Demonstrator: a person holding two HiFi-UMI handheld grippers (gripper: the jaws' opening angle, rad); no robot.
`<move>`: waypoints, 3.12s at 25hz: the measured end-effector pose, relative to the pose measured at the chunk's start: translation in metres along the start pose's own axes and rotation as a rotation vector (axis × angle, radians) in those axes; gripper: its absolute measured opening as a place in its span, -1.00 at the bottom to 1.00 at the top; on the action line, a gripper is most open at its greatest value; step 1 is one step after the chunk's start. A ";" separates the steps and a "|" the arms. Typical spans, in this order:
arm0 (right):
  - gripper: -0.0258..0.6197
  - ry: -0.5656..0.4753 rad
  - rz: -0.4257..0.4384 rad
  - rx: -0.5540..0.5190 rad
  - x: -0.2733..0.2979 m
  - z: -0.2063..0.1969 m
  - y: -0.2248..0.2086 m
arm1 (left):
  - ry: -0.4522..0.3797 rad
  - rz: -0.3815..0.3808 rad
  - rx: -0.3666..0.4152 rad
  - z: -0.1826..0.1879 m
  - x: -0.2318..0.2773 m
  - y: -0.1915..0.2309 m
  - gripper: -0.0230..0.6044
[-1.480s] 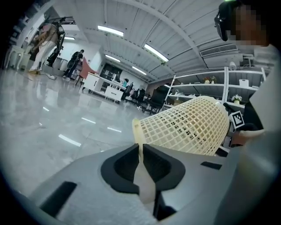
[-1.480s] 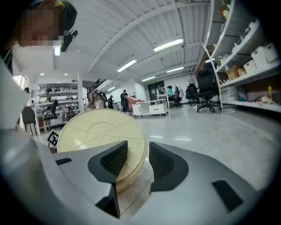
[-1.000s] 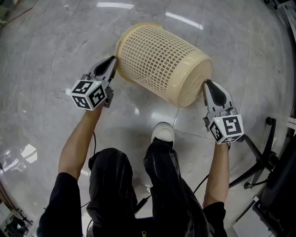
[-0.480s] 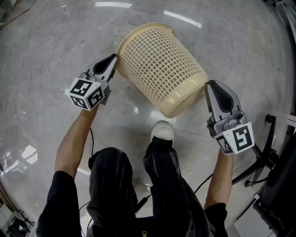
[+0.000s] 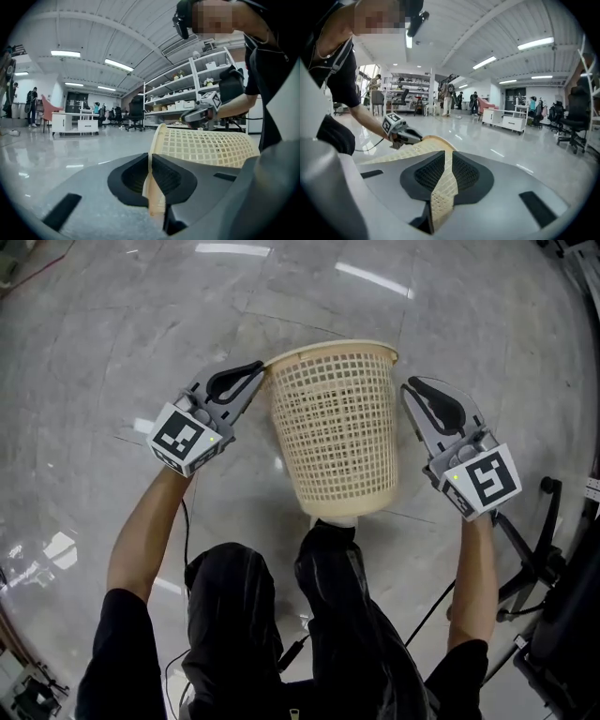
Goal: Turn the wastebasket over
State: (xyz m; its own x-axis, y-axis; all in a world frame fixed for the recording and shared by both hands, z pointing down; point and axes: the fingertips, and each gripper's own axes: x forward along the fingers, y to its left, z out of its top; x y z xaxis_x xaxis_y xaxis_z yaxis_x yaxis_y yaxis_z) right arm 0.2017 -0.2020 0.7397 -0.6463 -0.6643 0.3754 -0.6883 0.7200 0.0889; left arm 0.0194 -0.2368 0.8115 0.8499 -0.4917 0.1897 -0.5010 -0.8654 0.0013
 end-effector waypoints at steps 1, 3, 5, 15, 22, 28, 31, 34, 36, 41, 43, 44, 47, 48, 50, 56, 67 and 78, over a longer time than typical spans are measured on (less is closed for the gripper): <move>-0.80 0.030 0.018 -0.025 0.007 -0.005 -0.004 | 0.004 -0.016 0.019 0.003 0.001 -0.006 -0.87; -0.73 0.078 0.051 -0.063 0.016 -0.016 -0.010 | 0.010 -0.055 0.053 0.007 0.003 -0.016 -0.86; -0.65 0.113 0.089 -0.055 0.020 -0.027 -0.014 | 0.013 -0.089 0.058 0.009 0.005 -0.022 -0.84; -0.62 0.131 0.217 0.047 0.019 -0.035 -0.005 | 0.020 -0.183 -0.012 0.003 0.004 -0.018 -0.74; -0.63 0.174 0.221 0.050 0.023 -0.049 -0.001 | 0.032 -0.206 -0.046 0.004 0.007 -0.017 -0.74; -0.67 0.197 0.192 -0.089 0.025 -0.050 0.003 | 0.027 -0.174 -0.021 0.005 0.009 -0.012 -0.74; -0.70 0.178 0.167 -0.117 0.028 -0.041 0.001 | 0.015 -0.133 0.010 0.008 0.010 -0.004 -0.75; -0.76 0.150 0.124 -0.167 0.030 -0.028 -0.005 | -0.005 -0.104 -0.005 0.020 0.013 0.007 -0.74; -0.77 0.154 0.094 -0.231 0.030 -0.019 -0.009 | -0.015 -0.097 -0.003 0.032 0.014 0.013 -0.73; -0.78 0.104 -0.012 -0.391 0.024 0.024 -0.016 | -0.050 -0.067 0.007 0.064 0.010 0.029 -0.71; -0.77 0.096 -0.033 -0.446 0.024 0.032 -0.012 | -0.056 -0.055 0.005 0.068 0.006 0.034 -0.71; -0.77 0.099 -0.034 -0.462 0.024 0.032 -0.008 | -0.060 -0.053 0.008 0.067 0.003 0.034 -0.70; -0.77 0.065 -0.029 -0.450 0.019 0.030 0.009 | -0.085 -0.058 -0.002 0.062 -0.006 0.030 -0.70; -0.77 0.052 -0.029 -0.441 0.016 0.031 0.014 | -0.089 -0.059 -0.013 0.062 -0.009 0.028 -0.69; -0.77 0.044 -0.021 -0.441 0.012 0.034 0.023 | -0.087 -0.059 -0.029 0.062 -0.014 0.024 -0.69; -0.66 0.004 0.102 -0.222 -0.006 0.034 0.059 | -0.077 -0.102 -0.082 0.057 -0.040 0.005 -0.69; -0.62 -0.119 0.196 -0.043 -0.027 0.048 0.113 | -0.108 -0.104 -0.125 0.066 -0.096 -0.026 -0.70; -0.67 -0.109 0.268 -0.143 -0.044 0.037 0.178 | -0.141 -0.102 -0.189 0.065 -0.104 -0.059 -0.73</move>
State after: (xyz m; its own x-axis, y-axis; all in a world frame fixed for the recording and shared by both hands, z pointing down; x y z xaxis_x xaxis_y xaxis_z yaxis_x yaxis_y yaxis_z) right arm 0.0953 -0.0519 0.7046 -0.8354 -0.4592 0.3022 -0.4405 0.8880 0.1317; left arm -0.0289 -0.1413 0.7279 0.9055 -0.4224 0.0402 -0.4215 -0.8846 0.1996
